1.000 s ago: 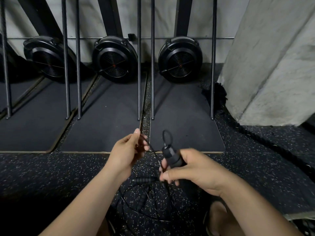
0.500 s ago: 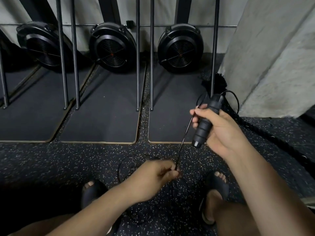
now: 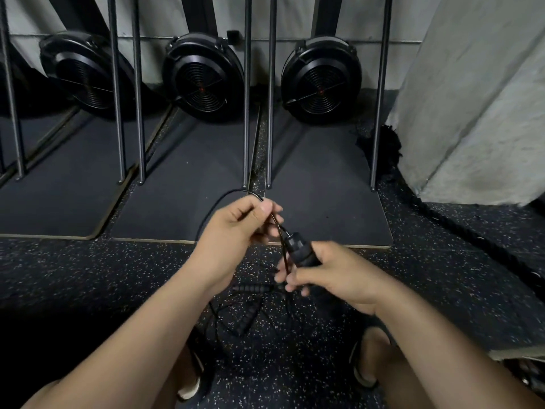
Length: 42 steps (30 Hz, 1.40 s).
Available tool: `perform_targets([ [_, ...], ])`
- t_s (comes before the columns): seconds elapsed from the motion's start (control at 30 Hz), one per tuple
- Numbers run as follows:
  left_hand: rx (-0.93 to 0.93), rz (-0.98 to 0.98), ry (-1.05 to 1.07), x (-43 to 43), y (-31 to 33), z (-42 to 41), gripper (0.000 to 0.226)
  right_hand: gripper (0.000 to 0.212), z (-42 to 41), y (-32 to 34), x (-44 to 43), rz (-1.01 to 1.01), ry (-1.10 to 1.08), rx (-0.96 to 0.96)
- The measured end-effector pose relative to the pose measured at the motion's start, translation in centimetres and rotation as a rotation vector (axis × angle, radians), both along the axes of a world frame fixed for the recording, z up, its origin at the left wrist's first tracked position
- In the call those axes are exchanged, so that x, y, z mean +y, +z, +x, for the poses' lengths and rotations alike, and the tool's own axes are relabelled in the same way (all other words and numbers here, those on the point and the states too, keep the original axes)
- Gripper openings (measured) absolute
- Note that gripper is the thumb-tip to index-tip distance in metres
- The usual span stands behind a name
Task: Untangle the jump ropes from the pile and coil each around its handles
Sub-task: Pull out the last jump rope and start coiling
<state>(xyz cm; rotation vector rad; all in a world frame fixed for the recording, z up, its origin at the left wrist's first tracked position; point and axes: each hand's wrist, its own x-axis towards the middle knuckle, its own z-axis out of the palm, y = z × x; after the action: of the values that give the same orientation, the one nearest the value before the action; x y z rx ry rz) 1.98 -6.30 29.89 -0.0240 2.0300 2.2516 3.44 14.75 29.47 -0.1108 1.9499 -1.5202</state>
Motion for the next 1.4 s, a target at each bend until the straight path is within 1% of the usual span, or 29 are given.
perform_targets([
  [0.07,-0.03,0.059,0.08,-0.5,-0.4,-0.7,0.021,0.017,0.2,0.1,-0.3,0.067,-0.012,0.068],
  [0.13,-0.064,0.075,0.163,-0.9,-0.8,-1.1,0.021,0.014,0.2,0.5,-0.5,0.088,-0.033,0.123],
  [0.2,-0.123,0.051,0.196,-1.1,-1.1,-1.2,0.026,0.013,0.3,1.5,-0.5,0.026,-0.049,0.137],
  [0.3,-0.2,-0.009,0.153,-0.6,-1.4,-0.7,0.036,0.013,0.2,3.3,0.1,-0.108,-0.111,0.152],
  [0.4,-0.133,-0.076,0.162,0.4,-1.3,0.4,0.035,0.009,-0.3,4.9,0.9,-0.236,-0.231,0.163],
  [0.43,-0.101,-0.102,0.138,0.7,-1.3,1.0,0.03,0.007,-0.4,5.3,1.1,-0.284,-0.274,0.166],
  [0.5,-0.044,-0.184,0.024,1.3,-1.8,2.2,0.02,0.008,-0.7,5.8,1.3,-0.372,-0.355,0.169],
  [0.63,-0.072,-0.298,-0.342,2.7,-3.1,4.2,0.031,0.009,-1.2,6.4,1.8,-0.496,-0.485,0.156],
  [0.7,-0.072,-0.401,-0.443,3.0,-3.8,4.6,0.027,0.008,-1.6,6.6,2.2,-0.563,-0.553,0.152],
  [0.77,-0.046,-0.54,-0.495,3.0,-4.2,4.8,0.024,0.009,-2.0,6.6,2.6,-0.615,-0.622,0.143],
  [0.87,0.093,-0.809,-0.514,2.4,-4.9,4.5,0.023,0.008,-2.6,6.2,3.2,-0.64,-0.673,0.108],
  [0.93,0.13,-0.853,-0.492,2.0,-4.7,4.1,0.022,0.008,-2.7,5.5,3.4,-0.611,-0.652,0.074],
  [1.0,0.133,-0.814,-0.455,1.9,-4.0,3.6,0.02,0.021,-2.8,4.5,3.4,-0.504,-0.596,0.029],
  [1.07,0.12,-0.734,-0.415,1.9,-2.7,3.3,0.02,0.036,-2.6,3.2,3.2,-0.355,-0.502,-0.018],
  [1.13,0.143,-0.65,-0.358,1.7,-1.5,2.9,0.03,0.034,-2.1,1.8,2.6,-0.225,-0.38,-0.055],
  [1.17,0.15,-0.594,-0.317,1.5,-1.1,2.6,0.029,0.031,-1.8,1.2,2.2,-0.174,-0.326,-0.067],
  [1.23,0.112,-0.42,-0.229,1.2,-0.6,2.1,0.025,0.028,-1.2,0.3,1.5,-0.109,-0.233,-0.088],
  [1.33,0.026,-0.172,-0.084,1.0,-0.2,1.2,0.028,0.027,-0.3,-0.3,0.2,-0.092,-0.094,-0.12],
  [1.4,-0.012,-0.065,-0.029,0.6,-0.1,0.5,0.027,0.027,0.2,-0.5,-0.7,-0.114,-0.066,-0.101],
])
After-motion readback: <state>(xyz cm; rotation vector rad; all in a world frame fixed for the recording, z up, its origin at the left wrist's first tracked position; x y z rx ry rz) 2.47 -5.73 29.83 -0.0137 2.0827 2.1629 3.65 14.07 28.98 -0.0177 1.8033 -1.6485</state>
